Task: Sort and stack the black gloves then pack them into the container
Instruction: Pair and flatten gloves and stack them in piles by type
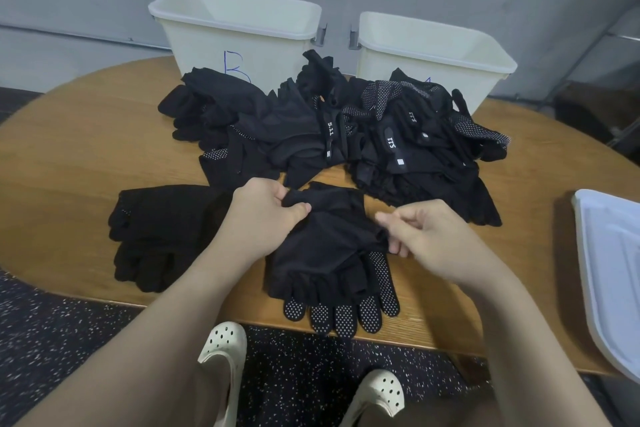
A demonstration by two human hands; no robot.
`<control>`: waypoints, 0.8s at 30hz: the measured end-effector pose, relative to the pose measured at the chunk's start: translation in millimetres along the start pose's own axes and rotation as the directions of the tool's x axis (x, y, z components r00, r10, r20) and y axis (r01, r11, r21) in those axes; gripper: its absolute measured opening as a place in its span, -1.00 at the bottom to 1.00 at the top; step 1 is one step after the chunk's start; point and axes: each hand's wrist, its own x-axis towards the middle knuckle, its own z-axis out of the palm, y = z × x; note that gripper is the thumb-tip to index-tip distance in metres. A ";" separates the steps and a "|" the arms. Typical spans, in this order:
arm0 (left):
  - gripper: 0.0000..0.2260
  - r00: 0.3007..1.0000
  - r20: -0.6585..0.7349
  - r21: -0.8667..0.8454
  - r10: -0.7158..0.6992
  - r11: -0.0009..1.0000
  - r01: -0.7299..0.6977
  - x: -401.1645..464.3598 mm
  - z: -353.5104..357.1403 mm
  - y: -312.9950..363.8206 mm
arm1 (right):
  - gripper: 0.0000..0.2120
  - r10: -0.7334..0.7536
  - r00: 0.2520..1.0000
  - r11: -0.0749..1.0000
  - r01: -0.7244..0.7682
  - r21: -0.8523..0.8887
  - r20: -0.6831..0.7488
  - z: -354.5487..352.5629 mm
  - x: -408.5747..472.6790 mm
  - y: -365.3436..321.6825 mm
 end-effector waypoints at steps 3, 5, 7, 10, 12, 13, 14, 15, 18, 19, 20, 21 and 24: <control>-0.63 1.000 -0.001 0.025 0.010 1.000 -0.010 0.7 1.9 2.0 | -0.40 0.034 0.999 0.998 -0.033 0.047 -0.016 -1.5 -4.2 -5.1; -0.64 1.000 -0.013 0.038 0.010 0.999 -0.009 -0.2 3.0 3.4 | -0.38 0.021 1.000 0.999 -0.021 0.032 -0.010 2.1 -7.6 -8.9; -0.65 0.999 -0.030 0.061 0.022 0.998 -0.020 -1.5 3.6 4.6 | -0.47 -0.001 1.000 0.997 0.003 0.081 -0.030 8.2 -10.8 -11.5; -0.76 0.987 -0.106 0.161 0.120 0.982 -0.102 -13.7 1.5 9.1 | -0.59 -0.051 0.997 0.994 0.055 0.089 -0.052 16.4 -11.5 -8.6; -0.83 0.949 -0.173 0.258 0.264 0.942 -0.215 -22.9 1.0 9.6 | -0.60 -0.076 0.996 0.995 0.079 0.062 -0.044 18.6 -10.5 -2.2; -0.80 0.919 -0.197 0.294 0.343 0.914 -0.278 -25.9 2.0 8.5 | -0.60 -0.080 0.996 0.995 0.082 0.052 -0.045 18.9 -9.9 0.9; -0.76 0.883 -0.204 0.314 0.423 0.882 -0.350 -27.2 2.5 7.5 | -0.60 -0.084 0.995 0.995 0.086 0.046 -0.050 18.8 -9.4 3.7; -0.76 0.845 -0.190 0.333 0.500 0.842 -0.424 -27.6 2.8 7.5 | -0.60 -0.091 0.994 0.995 0.093 0.041 -0.057 19.2 -9.0 6.1; -0.76 0.727 -0.025 0.407 0.686 0.671 -0.620 -27.5 4.3 9.4 | -0.61 -0.102 0.993 0.994 0.104 0.026 -0.067 22.5 -8.4 10.5; -0.72 0.704 0.070 0.427 0.707 0.616 -0.662 -28.4 6.4 9.2 | -0.63 -0.100 0.993 0.995 0.102 0.023 -0.065 23.8 -8.1 11.6; -0.65 0.694 0.172 0.443 0.699 0.574 -0.688 -30.1 9.5 8.3 | -0.66 -0.095 0.993 0.995 0.097 0.023 -0.063 24.6 -7.9 12.7; -0.56 0.696 0.264 0.456 0.668 0.549 -0.700 -32.2 13.2 6.7 | -0.68 -0.089 0.994 0.996 0.091 0.023 -0.063 25.1 -8.0 13.8; -0.40 0.709 0.412 0.507 0.572 0.503 -0.701 -34.7 22.4 -1.4 | -0.76 -0.059 0.995 0.998 0.060 0.020 -0.077 23.2 -8.6 17.5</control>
